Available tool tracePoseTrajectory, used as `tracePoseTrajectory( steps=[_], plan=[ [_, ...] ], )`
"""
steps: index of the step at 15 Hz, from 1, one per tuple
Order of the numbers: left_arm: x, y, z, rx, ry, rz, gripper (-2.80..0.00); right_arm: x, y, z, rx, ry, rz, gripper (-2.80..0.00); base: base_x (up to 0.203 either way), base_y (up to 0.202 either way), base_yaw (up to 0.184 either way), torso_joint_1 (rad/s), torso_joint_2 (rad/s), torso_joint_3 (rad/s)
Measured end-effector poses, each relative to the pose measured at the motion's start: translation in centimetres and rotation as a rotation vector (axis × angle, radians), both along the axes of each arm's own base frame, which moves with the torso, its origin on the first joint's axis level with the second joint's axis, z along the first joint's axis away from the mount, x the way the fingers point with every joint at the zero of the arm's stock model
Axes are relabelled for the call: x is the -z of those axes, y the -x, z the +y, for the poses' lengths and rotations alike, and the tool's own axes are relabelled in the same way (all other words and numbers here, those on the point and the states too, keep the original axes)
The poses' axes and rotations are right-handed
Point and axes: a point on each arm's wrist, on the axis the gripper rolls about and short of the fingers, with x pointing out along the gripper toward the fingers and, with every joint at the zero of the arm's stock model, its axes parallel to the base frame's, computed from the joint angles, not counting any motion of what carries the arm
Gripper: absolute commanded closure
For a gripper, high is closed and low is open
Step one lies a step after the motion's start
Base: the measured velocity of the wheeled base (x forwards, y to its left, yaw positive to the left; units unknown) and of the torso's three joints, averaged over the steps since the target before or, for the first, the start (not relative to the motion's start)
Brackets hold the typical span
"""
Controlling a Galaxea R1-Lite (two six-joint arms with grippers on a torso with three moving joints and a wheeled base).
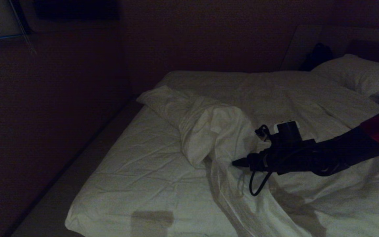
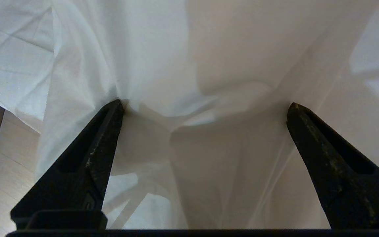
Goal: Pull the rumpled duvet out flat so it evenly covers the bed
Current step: Flatten the corners of the folded blanket
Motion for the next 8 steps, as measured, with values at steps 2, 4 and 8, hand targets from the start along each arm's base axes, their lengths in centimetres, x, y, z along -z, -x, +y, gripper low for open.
tracePoseTrajectory(
  steps=[2,4,8],
  plan=[
    [0.0,0.0,0.0,0.0,0.0,0.0,0.0,-0.01,0.0,0.0,0.0,0.0,-0.001,-2.8,0.0,0.0,0.0,0.0,0.0,0.0],
    [0.0,0.0,0.0,0.0,0.0,0.0,0.0,-0.08,0.04,-0.01,-0.001,-0.001,-0.002,-2.8,0.0,0.0,0.0,0.0,0.0,0.0],
    [0.0,0.0,0.0,0.0,0.0,0.0,0.0,-0.19,0.08,-0.03,0.0,-0.002,-0.004,-2.8,0.0,0.0,0.0,0.0,0.0,0.0]
  ],
)
